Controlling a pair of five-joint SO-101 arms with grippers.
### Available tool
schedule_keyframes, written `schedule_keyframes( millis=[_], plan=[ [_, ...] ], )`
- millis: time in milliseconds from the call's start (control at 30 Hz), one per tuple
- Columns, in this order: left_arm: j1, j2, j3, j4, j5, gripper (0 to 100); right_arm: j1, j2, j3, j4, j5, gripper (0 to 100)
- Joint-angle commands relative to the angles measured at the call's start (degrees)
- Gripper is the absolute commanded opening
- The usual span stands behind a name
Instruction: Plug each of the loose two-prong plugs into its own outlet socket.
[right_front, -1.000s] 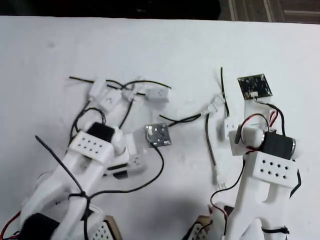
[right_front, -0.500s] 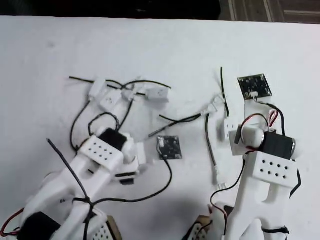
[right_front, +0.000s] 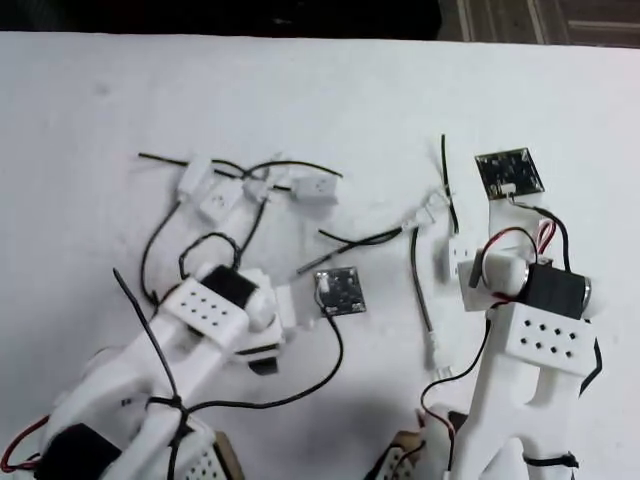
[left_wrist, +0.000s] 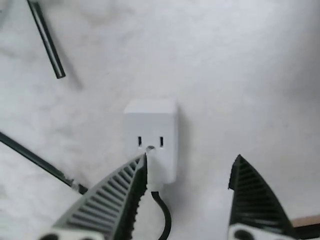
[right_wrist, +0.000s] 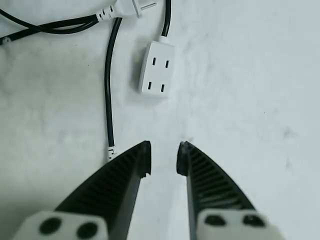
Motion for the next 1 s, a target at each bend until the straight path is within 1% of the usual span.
schedule_keyframes(
  millis=[0,100,200,300,600,667,800,967],
  plan=[
    [0.13,-0.04,-0.44,-0.53,0.62,27,0.22,-1.01,-0.26,0.04,0.26,10.5],
    [0.04,5.49,-2.73,-0.53,0.88,27,0.22,-1.01,-0.26,0.04,0.26,10.5],
    [-0.04,12.44,-6.77,-0.09,0.88,24,0.22,-1.01,-0.26,0.04,0.26,10.5],
    [-0.13,17.45,-11.16,1.49,0.97,23,0.22,-1.01,-0.18,0.04,0.26,10.5],
    [-9.98,30.64,-26.73,1.58,0.0,26,0.22,-1.01,-0.18,0.48,0.26,10.5],
    [-10.59,33.89,-30.51,4.31,-1.76,26,0.22,-1.01,-0.18,0.48,0.26,10.5],
    [-11.3,40.13,-38.33,7.21,-2.02,23,0.22,-1.01,-0.18,0.48,0.26,10.5],
    [-11.65,45.05,-44.66,9.85,-2.11,18,0.22,-1.01,-0.18,0.48,0.26,10.5]
  ],
)
